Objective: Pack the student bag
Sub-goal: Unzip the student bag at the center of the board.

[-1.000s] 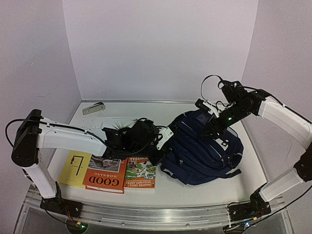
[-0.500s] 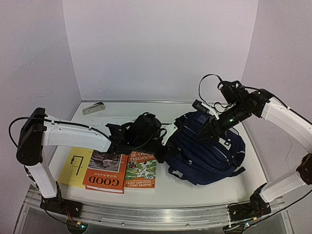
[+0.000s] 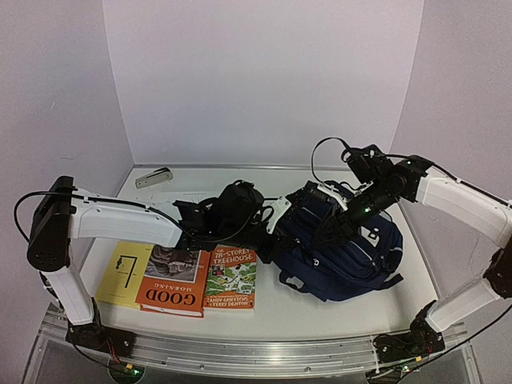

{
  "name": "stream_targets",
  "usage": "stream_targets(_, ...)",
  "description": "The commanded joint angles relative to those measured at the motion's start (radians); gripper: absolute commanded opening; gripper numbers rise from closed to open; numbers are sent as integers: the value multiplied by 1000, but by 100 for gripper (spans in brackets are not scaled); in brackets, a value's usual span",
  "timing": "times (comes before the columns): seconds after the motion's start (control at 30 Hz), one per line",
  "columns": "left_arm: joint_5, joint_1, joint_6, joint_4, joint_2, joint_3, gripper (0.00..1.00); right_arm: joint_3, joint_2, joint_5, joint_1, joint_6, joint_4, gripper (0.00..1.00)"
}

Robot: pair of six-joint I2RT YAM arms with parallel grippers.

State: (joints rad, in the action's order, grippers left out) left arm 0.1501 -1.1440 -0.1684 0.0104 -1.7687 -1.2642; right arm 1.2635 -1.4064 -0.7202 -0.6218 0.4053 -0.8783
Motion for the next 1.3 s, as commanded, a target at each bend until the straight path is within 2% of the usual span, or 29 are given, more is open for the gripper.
stream_targets(0.0,22,6,-22,-141,45,-35,0,-34,-16,-11,-6,-12,74,38)
stream_targets(0.53,28,18,-55,-171,61,-9,0,-101,-65,-46,-8,-65,168,37)
stream_targets(0.63,27,20,-59,-174,61,-6,0,-99,-67,-34,-9,-70,176,26)
stream_targets(0.77,28,32,-79,-174,76,7,0,-88,-40,2,-9,-77,171,0)
stream_targets(1.03,-13,74,-115,-166,94,50,0,-102,62,51,-9,-52,142,0)
stream_targets(1.27,-71,99,-123,-100,119,42,0,-69,103,101,-9,61,-1,0)
